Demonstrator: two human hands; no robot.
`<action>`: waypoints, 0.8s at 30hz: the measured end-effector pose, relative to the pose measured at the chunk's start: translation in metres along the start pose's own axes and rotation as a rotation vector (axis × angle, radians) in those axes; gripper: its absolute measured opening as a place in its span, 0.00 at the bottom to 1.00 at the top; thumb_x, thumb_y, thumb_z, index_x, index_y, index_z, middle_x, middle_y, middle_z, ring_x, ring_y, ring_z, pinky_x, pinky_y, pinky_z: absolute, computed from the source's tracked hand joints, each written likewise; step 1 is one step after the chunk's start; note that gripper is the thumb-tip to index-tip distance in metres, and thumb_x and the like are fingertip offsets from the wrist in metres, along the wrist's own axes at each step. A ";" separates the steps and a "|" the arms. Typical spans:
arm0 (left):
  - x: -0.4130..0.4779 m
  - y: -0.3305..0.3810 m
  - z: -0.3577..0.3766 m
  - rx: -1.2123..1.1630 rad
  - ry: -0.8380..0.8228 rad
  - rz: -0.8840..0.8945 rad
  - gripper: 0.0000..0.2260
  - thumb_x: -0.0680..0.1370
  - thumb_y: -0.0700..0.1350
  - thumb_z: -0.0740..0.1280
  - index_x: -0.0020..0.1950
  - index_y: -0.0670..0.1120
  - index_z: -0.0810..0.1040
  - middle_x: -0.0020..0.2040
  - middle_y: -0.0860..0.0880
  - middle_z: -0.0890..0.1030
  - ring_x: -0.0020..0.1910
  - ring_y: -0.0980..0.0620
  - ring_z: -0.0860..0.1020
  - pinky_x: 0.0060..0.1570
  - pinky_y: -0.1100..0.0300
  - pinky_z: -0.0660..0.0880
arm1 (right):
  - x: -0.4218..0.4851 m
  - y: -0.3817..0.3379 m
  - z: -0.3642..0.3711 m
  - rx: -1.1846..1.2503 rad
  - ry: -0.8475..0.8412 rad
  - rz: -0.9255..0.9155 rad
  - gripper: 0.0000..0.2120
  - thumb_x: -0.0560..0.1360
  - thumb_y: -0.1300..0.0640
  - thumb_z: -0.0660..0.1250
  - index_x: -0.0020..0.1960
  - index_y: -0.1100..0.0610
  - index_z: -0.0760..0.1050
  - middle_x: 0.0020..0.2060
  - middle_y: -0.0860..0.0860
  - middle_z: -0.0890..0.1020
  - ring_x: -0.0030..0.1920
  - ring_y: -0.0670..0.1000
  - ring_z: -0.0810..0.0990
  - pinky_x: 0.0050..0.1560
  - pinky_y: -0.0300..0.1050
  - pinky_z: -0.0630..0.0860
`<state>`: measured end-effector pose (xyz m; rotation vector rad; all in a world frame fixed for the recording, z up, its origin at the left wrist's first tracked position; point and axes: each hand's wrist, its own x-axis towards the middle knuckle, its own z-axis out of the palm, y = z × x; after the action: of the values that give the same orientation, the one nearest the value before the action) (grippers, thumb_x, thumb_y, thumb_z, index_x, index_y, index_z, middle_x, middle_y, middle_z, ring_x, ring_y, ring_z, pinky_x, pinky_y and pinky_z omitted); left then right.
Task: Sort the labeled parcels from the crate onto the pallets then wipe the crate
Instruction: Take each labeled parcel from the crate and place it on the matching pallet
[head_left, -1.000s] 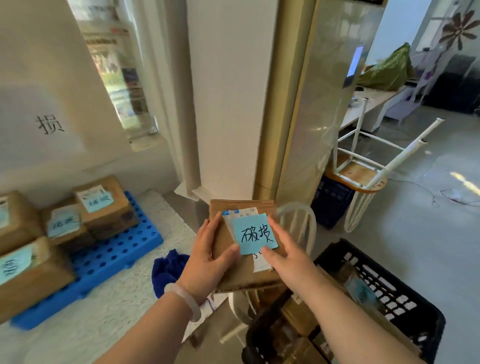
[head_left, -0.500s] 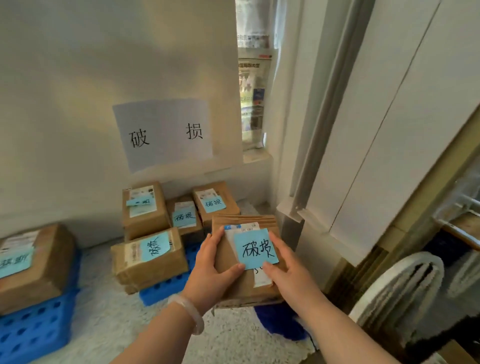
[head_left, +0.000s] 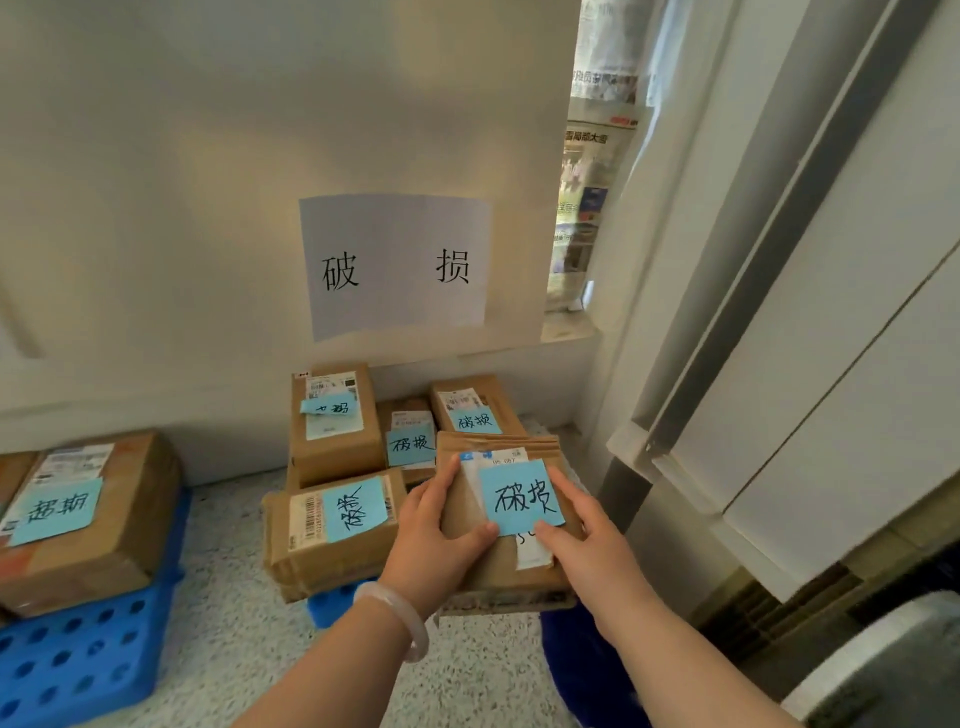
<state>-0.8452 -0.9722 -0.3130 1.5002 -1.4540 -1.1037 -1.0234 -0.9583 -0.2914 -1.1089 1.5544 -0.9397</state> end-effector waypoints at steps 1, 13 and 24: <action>0.008 -0.001 0.002 0.001 0.003 -0.004 0.36 0.74 0.50 0.73 0.73 0.67 0.54 0.73 0.53 0.60 0.67 0.54 0.65 0.66 0.54 0.71 | 0.007 0.000 0.000 0.004 0.011 0.004 0.28 0.77 0.57 0.69 0.65 0.28 0.65 0.58 0.44 0.78 0.48 0.47 0.84 0.45 0.47 0.83; 0.154 0.004 0.020 0.089 0.037 -0.132 0.36 0.77 0.51 0.69 0.77 0.64 0.50 0.78 0.52 0.51 0.74 0.48 0.59 0.67 0.56 0.66 | 0.167 -0.031 0.003 -0.056 -0.071 -0.014 0.28 0.79 0.58 0.65 0.71 0.34 0.62 0.58 0.46 0.77 0.50 0.45 0.81 0.39 0.39 0.81; 0.238 -0.008 0.013 0.148 0.155 -0.173 0.32 0.75 0.53 0.70 0.74 0.65 0.58 0.78 0.53 0.51 0.74 0.49 0.59 0.56 0.65 0.63 | 0.273 -0.036 0.031 -0.278 -0.119 -0.112 0.25 0.80 0.52 0.62 0.73 0.34 0.61 0.61 0.44 0.71 0.56 0.46 0.76 0.54 0.45 0.78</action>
<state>-0.8603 -1.2086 -0.3429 1.8022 -1.3434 -0.9722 -1.0172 -1.2308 -0.3382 -1.4343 1.5692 -0.7299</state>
